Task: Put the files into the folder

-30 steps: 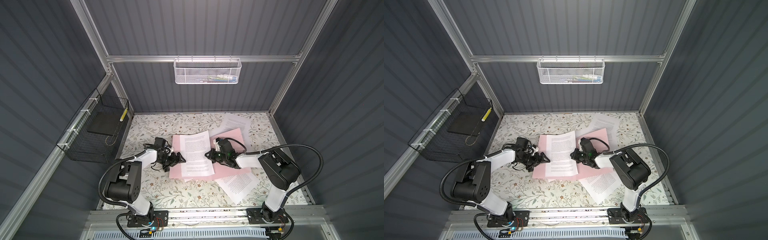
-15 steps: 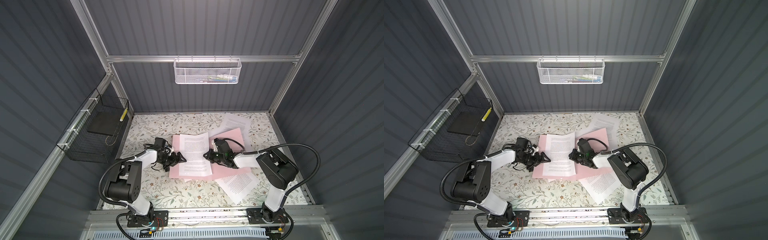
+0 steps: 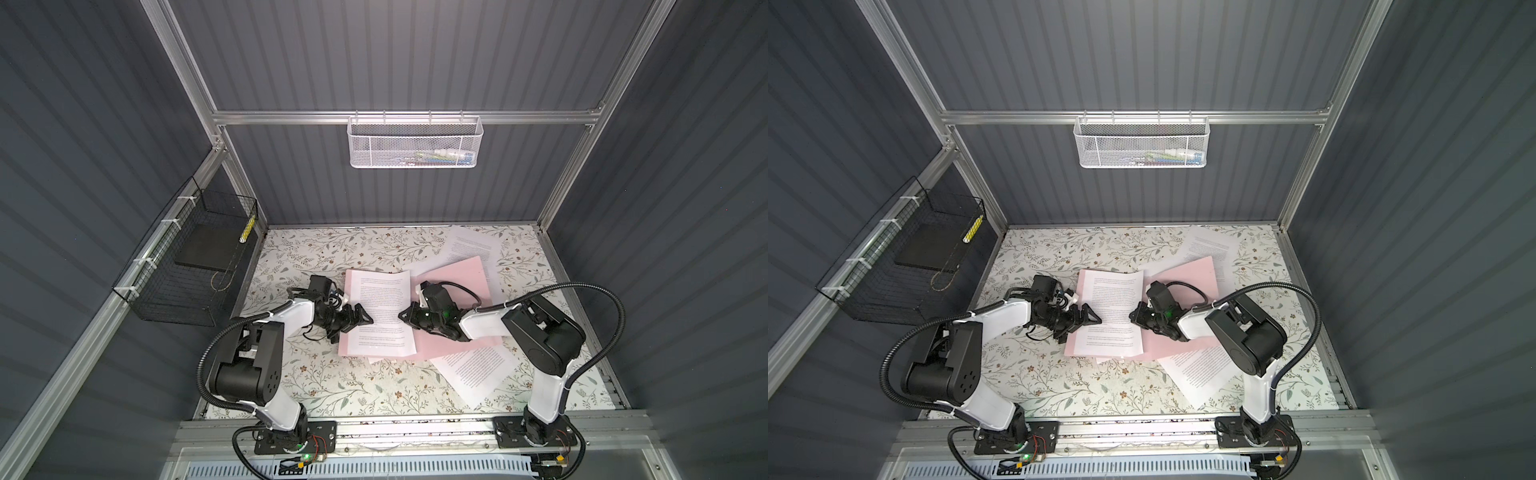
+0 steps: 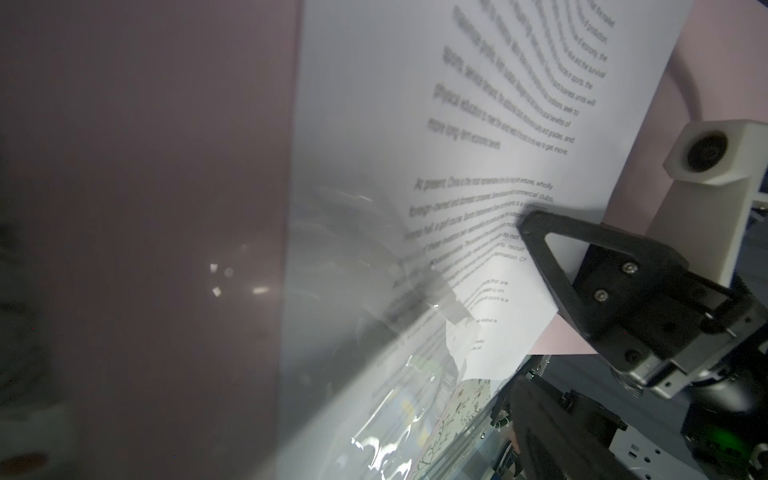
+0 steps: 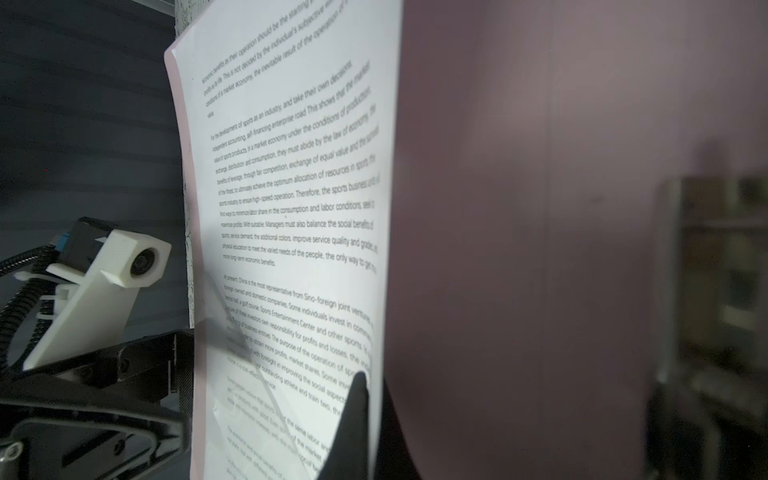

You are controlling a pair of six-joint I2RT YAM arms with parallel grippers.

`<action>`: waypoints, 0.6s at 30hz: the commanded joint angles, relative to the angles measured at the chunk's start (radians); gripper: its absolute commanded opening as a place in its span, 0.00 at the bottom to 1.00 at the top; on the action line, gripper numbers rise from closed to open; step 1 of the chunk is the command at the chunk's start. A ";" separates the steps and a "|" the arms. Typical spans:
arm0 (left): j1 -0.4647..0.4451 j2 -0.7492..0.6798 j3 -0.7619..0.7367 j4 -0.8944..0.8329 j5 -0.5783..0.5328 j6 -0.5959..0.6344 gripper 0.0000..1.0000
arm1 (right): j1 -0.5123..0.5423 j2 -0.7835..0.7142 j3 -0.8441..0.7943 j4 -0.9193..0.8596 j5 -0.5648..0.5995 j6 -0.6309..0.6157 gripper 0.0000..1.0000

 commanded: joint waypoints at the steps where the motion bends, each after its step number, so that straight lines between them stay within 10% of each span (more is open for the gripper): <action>1: -0.005 0.014 -0.017 -0.003 0.015 -0.009 0.95 | 0.012 0.009 -0.008 0.048 0.022 0.048 0.00; 18: -0.005 0.019 -0.019 0.006 0.020 -0.011 0.95 | 0.009 0.016 -0.007 -0.010 0.102 0.084 0.00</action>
